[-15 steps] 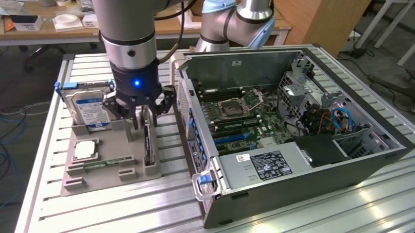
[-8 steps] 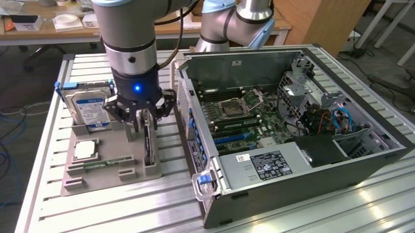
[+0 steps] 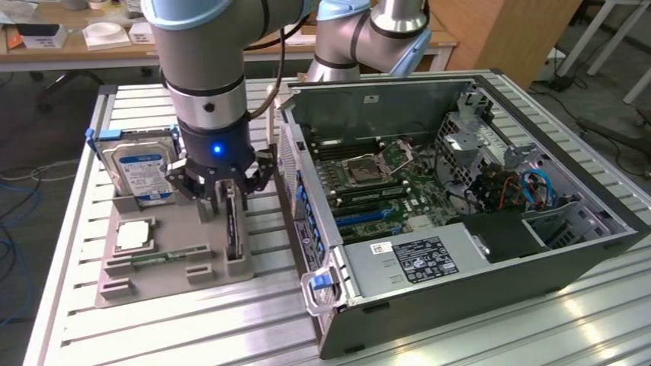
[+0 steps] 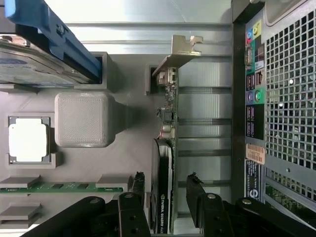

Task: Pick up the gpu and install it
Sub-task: 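Pick up the gpu and move the gpu toward the slot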

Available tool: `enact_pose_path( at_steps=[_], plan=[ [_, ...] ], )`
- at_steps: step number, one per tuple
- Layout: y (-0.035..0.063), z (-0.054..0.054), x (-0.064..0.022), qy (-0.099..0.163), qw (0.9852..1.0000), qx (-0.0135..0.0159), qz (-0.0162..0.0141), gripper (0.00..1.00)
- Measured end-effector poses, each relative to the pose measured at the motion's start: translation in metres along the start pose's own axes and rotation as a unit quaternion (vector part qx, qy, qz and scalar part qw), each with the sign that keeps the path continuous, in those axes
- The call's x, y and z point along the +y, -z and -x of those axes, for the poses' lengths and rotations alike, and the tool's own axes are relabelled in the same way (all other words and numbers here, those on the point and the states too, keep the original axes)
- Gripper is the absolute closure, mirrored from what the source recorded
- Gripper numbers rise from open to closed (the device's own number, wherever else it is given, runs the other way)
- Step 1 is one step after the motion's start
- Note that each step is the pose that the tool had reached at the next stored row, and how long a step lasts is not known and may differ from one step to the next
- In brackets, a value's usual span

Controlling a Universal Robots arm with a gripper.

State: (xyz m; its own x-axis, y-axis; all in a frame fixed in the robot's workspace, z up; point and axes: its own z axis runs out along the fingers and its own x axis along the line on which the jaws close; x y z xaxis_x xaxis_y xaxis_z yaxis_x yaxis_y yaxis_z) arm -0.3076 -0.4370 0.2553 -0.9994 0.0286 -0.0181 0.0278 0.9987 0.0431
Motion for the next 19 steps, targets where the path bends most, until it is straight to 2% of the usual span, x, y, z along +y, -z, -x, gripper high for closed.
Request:
enact_pose_path(
  at_steps=[12, 19],
  plan=[
    [-0.021, 0.0, -0.0014, 0.0, 1.0, 0.0, 0.0, 0.53],
    [-0.0228, 0.0, 0.0003, 0.0, 1.0, 0.0, 0.0, 0.53]
  ],
)
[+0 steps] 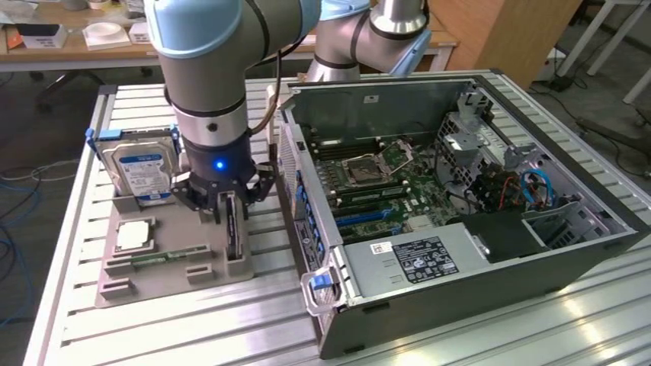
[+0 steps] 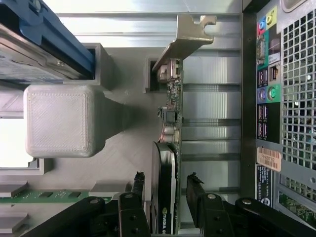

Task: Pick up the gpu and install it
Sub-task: 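Pick up the gpu and move the gpu toward the slot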

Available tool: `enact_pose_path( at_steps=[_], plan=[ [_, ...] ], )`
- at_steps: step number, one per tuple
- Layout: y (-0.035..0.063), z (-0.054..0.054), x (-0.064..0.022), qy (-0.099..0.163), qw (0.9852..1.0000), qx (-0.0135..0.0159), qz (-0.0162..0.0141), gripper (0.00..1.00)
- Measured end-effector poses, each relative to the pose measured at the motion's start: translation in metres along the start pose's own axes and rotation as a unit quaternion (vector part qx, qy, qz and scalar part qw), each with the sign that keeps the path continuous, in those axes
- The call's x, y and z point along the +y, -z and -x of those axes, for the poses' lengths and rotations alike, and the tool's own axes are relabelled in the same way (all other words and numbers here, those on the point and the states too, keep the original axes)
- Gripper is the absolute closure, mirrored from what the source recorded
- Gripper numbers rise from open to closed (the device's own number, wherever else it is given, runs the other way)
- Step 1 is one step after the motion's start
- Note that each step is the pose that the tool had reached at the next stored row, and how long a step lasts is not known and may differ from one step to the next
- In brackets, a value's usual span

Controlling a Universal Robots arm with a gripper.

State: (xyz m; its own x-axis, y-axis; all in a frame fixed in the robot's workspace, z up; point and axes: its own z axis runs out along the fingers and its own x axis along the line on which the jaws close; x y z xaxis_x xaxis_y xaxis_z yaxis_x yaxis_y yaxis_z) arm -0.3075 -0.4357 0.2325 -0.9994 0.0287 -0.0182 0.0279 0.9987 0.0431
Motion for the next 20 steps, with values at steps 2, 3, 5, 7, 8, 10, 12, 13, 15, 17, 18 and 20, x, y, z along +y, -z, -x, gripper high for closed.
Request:
enact_pose_path(
  at_steps=[2, 3, 5, 7, 8, 10, 12, 13, 15, 17, 18, 20],
  plan=[
    [-0.0003, -0.0002, 0.0027, 0.0, 1.0, 0.0001, 0.0, 0.53],
    [-0.0005, -0.0002, 0.0029, 0.0, 1.0, 0.0, 0.0, 0.53],
    [-0.0005, -0.0002, 0.0029, 0.0, 1.0, 0.0001, 0.0, 0.53],
    [-0.0005, -0.0002, 0.0029, 0.0, 1.0, 0.0001, 0.0, 0.53],
    [-0.0005, -0.0002, 0.0029, 0.0, 1.0, 0.0001, 0.0, 0.53],
    [-0.0006, -0.0002, 0.0028, 0.0, 1.0, 0.0, 0.0, 0.53],
    [-0.0007, -0.0002, 0.0025, 0.0, 1.0, 0.0, 0.0, 0.53],
    [-0.0007, -0.0002, 0.0022, 0.0, 1.0, 0.0001, 0.0, 0.53],
    [-0.0009, -0.0002, 0.002, 0.0, 1.0, 0.0, 0.0, 0.53],
    [-0.0009, -0.0002, 0.0018, 0.0, 1.0, 0.0001, -0.0001, 0.53],
    [-0.0009, -0.0003, 0.0018, 0.0, 1.0, 0.0001, 0.0, 0.53],
    [-0.0009, -0.0003, 0.0018, 0.0, 1.0, 0.0001, 0.0, 0.53]
  ],
)
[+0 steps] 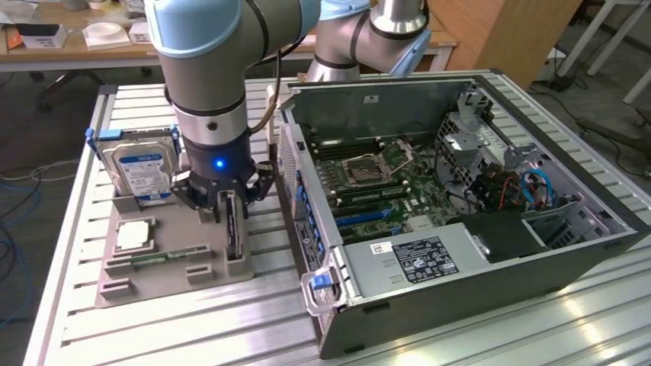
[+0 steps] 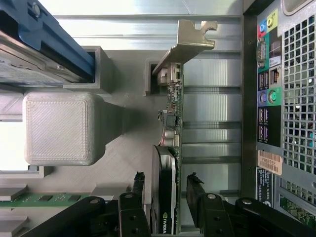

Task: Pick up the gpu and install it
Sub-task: 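Pick up the gpu and move the gpu toward the slot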

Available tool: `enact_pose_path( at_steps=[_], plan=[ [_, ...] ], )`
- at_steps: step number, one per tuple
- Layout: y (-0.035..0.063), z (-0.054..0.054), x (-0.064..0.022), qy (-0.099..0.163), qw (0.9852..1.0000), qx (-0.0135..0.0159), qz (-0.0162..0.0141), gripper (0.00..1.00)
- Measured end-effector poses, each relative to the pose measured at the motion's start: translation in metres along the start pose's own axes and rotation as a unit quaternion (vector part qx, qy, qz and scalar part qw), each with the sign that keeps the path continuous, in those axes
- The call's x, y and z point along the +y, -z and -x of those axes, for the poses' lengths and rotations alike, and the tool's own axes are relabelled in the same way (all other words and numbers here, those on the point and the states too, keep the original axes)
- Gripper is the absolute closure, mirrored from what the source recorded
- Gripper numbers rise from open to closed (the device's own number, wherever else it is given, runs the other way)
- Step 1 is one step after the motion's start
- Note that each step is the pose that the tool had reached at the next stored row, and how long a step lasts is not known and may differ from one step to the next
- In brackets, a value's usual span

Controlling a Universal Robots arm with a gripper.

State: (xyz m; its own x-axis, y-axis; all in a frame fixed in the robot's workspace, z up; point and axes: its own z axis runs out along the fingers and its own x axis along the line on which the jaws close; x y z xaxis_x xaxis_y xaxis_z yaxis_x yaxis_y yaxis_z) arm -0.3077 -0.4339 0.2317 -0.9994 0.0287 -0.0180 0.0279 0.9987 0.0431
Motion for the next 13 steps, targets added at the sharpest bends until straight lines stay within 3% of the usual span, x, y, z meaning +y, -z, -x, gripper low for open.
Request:
enact_pose_path(
  at_steps=[5, 6, 13],
  plan=[
    [0.0, 0.0, 0.0, 0.0, 1.0, 0.0, 0.0, 0.54],
    [0.0, 0.0, 0.0, 0.0, 1.0, 0.0, 0.0, 0.61],
    [0.0, -0.0009, -0.0001, 0.0, 1.0, 0.0, 0.0, 0.61]
  ],
)
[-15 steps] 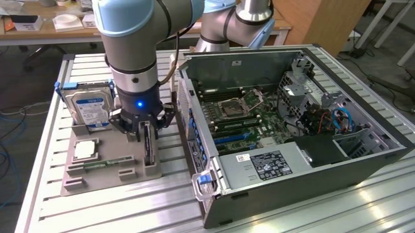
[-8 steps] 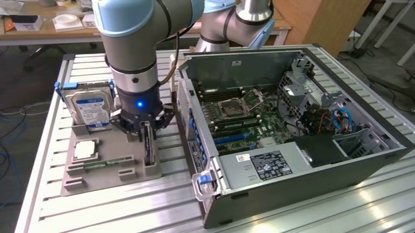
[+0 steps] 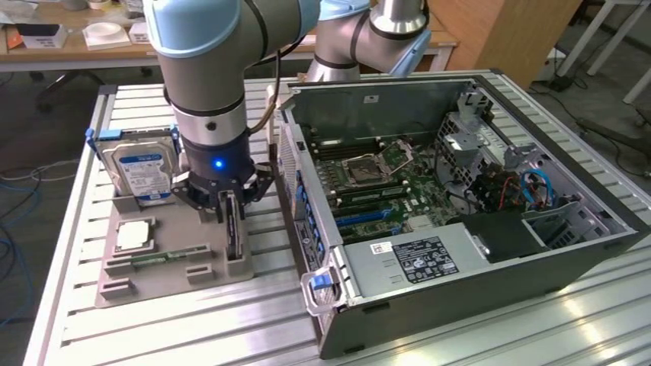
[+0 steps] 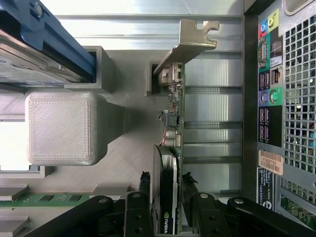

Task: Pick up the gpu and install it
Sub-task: 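Pick up the gpu and move the gpu toward the slot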

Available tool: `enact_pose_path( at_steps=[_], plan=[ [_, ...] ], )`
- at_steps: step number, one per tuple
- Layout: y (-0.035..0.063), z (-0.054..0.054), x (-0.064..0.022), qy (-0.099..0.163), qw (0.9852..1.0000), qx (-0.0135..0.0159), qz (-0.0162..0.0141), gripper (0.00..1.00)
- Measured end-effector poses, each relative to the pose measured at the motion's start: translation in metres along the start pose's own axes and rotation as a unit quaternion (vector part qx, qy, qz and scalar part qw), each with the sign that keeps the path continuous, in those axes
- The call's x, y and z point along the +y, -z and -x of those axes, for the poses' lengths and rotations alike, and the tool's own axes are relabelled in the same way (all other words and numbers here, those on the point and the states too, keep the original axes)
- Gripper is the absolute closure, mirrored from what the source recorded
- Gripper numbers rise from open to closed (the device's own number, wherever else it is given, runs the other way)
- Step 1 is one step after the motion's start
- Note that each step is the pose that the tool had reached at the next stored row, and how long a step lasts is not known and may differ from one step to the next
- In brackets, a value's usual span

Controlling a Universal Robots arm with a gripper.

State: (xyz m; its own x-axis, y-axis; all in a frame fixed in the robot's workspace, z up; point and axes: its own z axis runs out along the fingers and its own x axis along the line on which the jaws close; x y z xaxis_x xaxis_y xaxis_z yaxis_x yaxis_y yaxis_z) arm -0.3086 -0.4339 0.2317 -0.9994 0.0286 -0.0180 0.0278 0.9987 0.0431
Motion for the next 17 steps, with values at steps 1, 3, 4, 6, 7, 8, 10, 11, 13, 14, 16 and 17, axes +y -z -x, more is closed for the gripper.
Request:
enact_pose_path(
  at_steps=[1, 3, 4, 6, 7, 8, 10, 11, 13, 14, 16, 17],
  plan=[
    [0.0, 0.0, 0.0, 0.0, 1.0, 0.0, 0.0, 0.61],
    [0.0, -0.0001, 0.0, 0.0, 1.0, 0.0, 0.0, 0.61],
    [0.0, -0.0001, 0.0, 0.0, 1.0, 0.0, 0.0, 0.62],
    [0.0, -0.0001, 0.0, 0.0, 1.0, 0.0001, 0.0, 0.69],
    [0.0001, -0.0001, 0.0, 0.0, 1.0, 0.0001, 0.0, 0.74],
    [0.0, -0.0001, 0.0, 0.0, 1.0, 0.0, 0.0, 0.74],
    [0.0, -0.0001, 0.0001, 0.0, 1.0, 0.0, 0.0, 0.74],
    [0.0, -0.0001, 0.0, 0.0, 1.0, 0.0, 0.0, 0.74],
    [0.0, -0.0001, 0.0, 0.0, 1.0, 0.0, 0.0, 0.74],
    [0.0, -0.0001, 0.0, 0.0, 1.0, 0.0, 0.0, 0.74],
    [0.0, -0.0001, 0.0, 0.0, 1.0, 0.0, 0.0, 0.74],
    [0.0, -0.0001, 0.0, 0.0, 1.0, 0.0, 0.0, 0.74]
  ],
)
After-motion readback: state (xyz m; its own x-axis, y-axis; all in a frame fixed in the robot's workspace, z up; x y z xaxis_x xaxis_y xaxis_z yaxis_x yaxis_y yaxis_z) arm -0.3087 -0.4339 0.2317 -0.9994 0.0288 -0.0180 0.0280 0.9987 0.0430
